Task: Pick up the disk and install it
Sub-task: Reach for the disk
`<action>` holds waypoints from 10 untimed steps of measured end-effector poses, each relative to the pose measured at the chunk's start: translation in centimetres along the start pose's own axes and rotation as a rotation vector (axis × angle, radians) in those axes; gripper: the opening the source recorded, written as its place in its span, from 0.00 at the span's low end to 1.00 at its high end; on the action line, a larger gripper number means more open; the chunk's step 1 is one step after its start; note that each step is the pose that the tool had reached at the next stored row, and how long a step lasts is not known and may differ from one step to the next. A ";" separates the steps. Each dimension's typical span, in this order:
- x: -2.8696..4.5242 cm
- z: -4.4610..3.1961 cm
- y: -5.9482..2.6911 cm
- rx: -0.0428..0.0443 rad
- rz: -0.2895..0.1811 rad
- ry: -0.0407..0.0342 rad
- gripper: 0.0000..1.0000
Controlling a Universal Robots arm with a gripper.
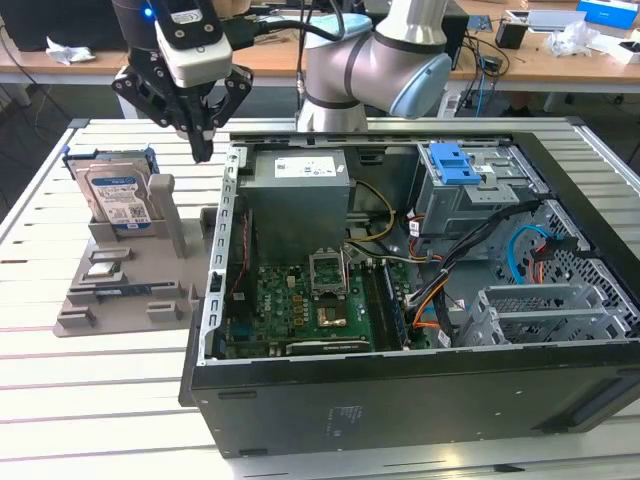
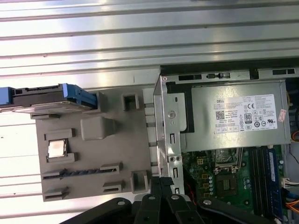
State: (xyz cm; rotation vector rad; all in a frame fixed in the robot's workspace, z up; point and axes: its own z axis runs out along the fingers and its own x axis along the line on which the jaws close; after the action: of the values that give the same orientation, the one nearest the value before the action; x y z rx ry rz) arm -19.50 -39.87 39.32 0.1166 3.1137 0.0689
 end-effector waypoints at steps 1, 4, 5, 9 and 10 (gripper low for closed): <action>0.23 -0.01 -0.02 0.0001 0.000 0.0000 0.10; 0.87 -0.02 -0.07 0.0000 0.000 0.0000 0.10; 1.07 -0.03 -0.08 0.0001 0.000 0.0000 0.10; 1.79 -0.05 -0.13 0.0001 0.000 0.0000 0.10; 1.95 -0.05 -0.14 0.0000 0.000 0.0000 0.10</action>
State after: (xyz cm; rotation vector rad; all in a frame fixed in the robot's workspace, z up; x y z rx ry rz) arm -21.45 -39.87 39.33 0.1167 3.1137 0.0688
